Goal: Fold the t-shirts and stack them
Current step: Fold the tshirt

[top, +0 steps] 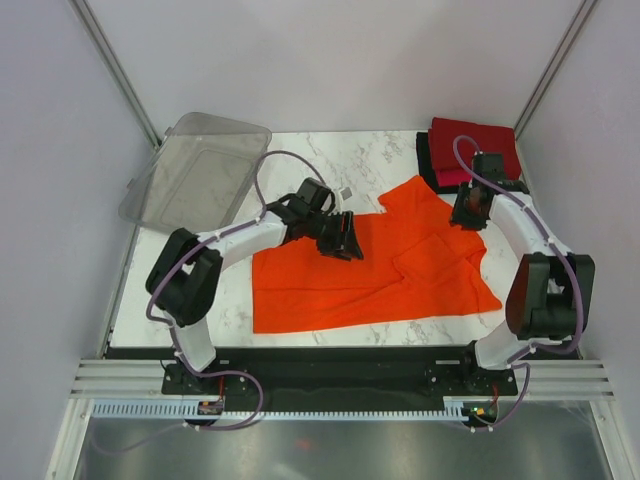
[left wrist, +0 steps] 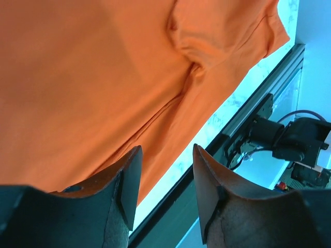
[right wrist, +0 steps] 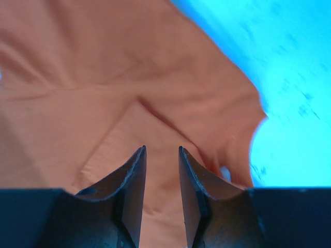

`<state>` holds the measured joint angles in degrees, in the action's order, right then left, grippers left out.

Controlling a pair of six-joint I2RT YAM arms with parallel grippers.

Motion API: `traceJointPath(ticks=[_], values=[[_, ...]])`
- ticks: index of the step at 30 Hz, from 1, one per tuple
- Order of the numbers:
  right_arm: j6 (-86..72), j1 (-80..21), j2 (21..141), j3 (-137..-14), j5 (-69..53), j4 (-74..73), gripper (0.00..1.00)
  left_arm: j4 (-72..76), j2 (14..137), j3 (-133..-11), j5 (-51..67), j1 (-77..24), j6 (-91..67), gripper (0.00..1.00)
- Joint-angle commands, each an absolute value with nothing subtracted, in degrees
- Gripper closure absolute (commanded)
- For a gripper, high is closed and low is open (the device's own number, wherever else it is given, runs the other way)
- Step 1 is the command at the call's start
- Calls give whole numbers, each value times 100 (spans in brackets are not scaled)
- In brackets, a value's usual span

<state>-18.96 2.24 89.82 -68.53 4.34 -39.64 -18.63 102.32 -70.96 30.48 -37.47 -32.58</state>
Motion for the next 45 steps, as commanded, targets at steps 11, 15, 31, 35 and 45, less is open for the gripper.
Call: traceJointPath(ticks=[11, 15, 31, 35, 45], values=[[-352, 237, 10256, -7163, -1476, -2610, 55, -712, 11688, -8463, 1881, -4526, -4253, 51], [-194, 246, 10441, -7172, -1512, -2637, 64, -598, 12119, -8797, 2012, -4553, -4421, 50], [167, 237, 10740, -6970, -1301, -2734, 64, -571, 12964, -9237, 2329, -4623, -4307, 47], [193, 237, 10784, -6961, -1301, -2751, 66, -501, 13052, -9299, 2557, -4641, -4386, 52], [167, 220, 10556, -6970, -1582, -2646, 92, -501, 12797, -9246, 2689, -4693, -4307, 96]])
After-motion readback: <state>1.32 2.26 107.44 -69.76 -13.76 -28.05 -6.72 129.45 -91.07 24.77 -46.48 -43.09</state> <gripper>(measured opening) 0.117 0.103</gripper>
